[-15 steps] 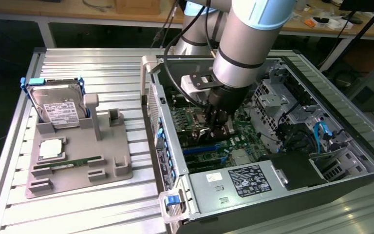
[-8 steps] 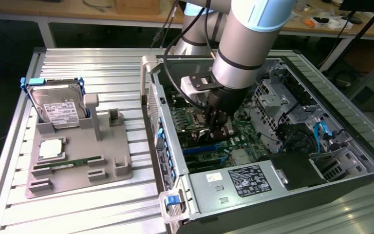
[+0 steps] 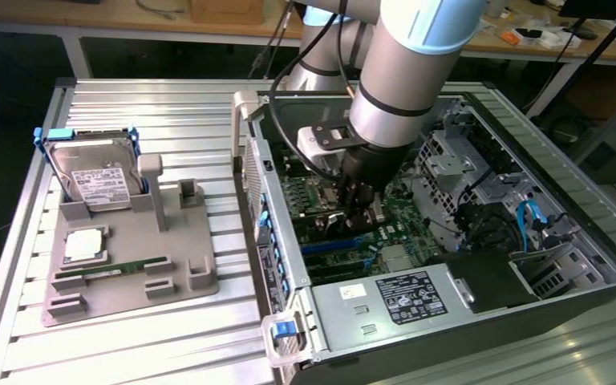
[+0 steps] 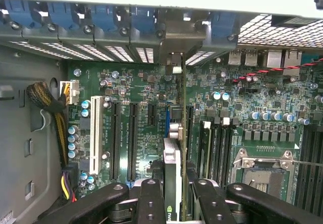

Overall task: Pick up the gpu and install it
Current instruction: 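Insert the gpu into the slot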

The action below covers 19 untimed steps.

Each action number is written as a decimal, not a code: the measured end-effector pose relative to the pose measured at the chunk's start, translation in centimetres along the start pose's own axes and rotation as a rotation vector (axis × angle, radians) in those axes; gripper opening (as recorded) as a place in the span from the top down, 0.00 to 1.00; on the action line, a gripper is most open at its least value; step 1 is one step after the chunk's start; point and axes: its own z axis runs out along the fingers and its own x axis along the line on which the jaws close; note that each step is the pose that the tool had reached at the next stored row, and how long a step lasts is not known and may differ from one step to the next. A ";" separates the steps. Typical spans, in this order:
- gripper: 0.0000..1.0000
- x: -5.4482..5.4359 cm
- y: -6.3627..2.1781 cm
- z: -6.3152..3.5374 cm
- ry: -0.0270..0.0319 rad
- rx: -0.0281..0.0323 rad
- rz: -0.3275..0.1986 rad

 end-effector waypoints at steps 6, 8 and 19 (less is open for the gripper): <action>0.73 0.2 0.00 -0.01 0.0003 0.0000 0.006; 0.73 0.2 0.00 0.00 0.0007 0.0001 0.014; 0.73 0.2 -0.13 0.08 0.0019 0.0013 0.069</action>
